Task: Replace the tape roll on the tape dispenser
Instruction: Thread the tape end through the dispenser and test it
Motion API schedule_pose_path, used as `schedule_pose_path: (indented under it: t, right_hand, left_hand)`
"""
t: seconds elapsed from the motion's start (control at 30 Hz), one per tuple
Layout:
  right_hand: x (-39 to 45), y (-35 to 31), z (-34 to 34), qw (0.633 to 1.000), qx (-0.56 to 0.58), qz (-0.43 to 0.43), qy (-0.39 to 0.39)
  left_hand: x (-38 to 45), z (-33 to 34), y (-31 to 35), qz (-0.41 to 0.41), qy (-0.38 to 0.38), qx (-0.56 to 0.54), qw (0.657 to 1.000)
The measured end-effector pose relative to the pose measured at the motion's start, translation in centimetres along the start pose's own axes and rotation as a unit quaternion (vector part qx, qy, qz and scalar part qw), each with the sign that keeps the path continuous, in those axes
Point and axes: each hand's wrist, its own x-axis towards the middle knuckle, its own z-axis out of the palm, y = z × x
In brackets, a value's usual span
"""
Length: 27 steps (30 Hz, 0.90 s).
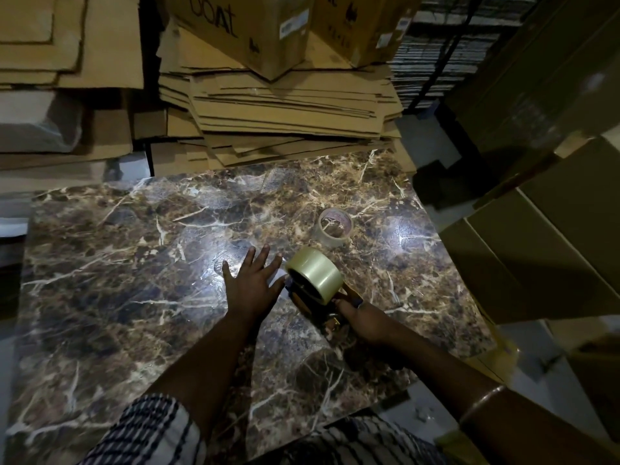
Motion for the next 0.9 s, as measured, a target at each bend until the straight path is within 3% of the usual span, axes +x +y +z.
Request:
schedule_pose_path:
  t: [0.37,0.67,0.9]
  right_hand:
    - [-1.3,-1.3,0.0,0.999,-0.036,0.018,0.029]
    - [-1.1,-3.4,0.0,0.989,-0.140,0.019,0.038]
    - [-1.3,-1.7,1.5,0.994,0.112,0.016,-0.005]
  left_hand:
    - [0.1,0.4,-0.2,0.010,0.009,-0.009,1.000]
    - [0.2,0.7,-0.4,0.007,0.002,-0.006,1.000]
    - [0.2,0.8,-0.5,0.006,0.010,-0.014,1.000]
